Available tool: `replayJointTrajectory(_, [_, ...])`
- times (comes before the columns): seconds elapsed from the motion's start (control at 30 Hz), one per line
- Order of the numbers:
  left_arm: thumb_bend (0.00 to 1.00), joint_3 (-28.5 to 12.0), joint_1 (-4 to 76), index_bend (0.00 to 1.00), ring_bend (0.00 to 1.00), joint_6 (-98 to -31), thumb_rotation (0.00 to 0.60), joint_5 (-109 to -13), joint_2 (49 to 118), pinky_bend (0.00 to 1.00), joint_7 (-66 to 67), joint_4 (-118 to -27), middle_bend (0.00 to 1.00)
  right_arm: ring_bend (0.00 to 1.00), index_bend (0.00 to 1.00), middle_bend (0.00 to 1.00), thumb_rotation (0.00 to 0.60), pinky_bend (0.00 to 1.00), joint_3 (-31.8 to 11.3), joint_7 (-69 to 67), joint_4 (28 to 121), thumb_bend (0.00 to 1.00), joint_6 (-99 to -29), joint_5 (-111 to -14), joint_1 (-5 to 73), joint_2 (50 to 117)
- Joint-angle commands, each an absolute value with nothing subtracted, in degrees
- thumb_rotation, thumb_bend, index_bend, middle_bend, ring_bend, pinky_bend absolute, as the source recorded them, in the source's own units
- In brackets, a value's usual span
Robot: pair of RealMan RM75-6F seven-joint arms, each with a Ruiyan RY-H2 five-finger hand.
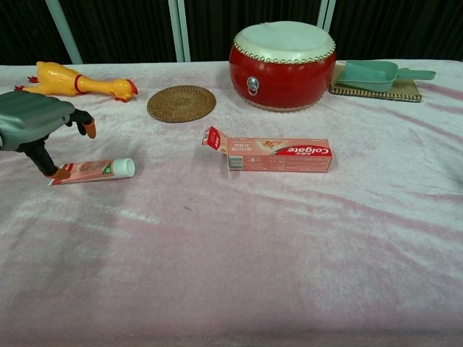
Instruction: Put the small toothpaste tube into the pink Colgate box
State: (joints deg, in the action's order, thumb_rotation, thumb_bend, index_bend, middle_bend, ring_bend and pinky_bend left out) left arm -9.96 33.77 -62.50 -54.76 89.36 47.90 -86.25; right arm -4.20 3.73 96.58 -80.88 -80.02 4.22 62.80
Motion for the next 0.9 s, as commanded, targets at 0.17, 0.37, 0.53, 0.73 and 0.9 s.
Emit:
replayJointTrajectory(0.17, [0.22, -9.8, 34.9, 0.35, 0.24, -61.7, 0.600, -51.9, 91.5, 0.31, 48.3, -84.1, 0.31, 0.00, 0.00, 0.00, 0.600, 0.08, -4.4, 3.3, 96.6, 0.17, -80.7, -79.6, 4.3, 62.8])
replayJointTrajectory(0.37, [0.25, -9.5, 35.4, 0.36, 0.25, -61.6, 0.600, -50.5, 92.3, 0.32, 48.0, -83.1, 0.31, 0.00, 0.00, 0.00, 0.600, 0.08, -4.3, 3.2, 96.6, 0.17, -80.5, -79.7, 4.4, 62.8])
replayJointTrajectory(0.53, [0.27, -9.4, 36.0, 0.36, 0.25, -61.4, 0.600, -49.8, 92.5, 0.32, 47.8, -82.9, 0.31, 0.00, 0.00, 0.00, 0.600, 0.08, -4.4, 2.9, 96.8, 0.17, -80.5, -79.4, 4.4, 62.8])
replayJointTrajectory(0.73, [0.29, -9.2, 36.5, 0.37, 0.25, -61.2, 0.600, -48.8, 93.1, 0.32, 47.5, -82.4, 0.31, 0.00, 0.00, 0.00, 0.600, 0.08, -4.5, 2.8, 97.0, 0.17, -80.5, -79.2, 4.3, 62.8])
replayJointTrajectory(0.9, [0.33, -9.1, 36.9, 0.39, 0.25, -61.1, 0.600, -47.9, 93.7, 0.33, 47.1, -81.6, 0.32, 0.00, 0.00, 0.00, 0.600, 0.08, -4.5, 2.7, 97.2, 0.17, -80.4, -79.0, 4.3, 62.7])
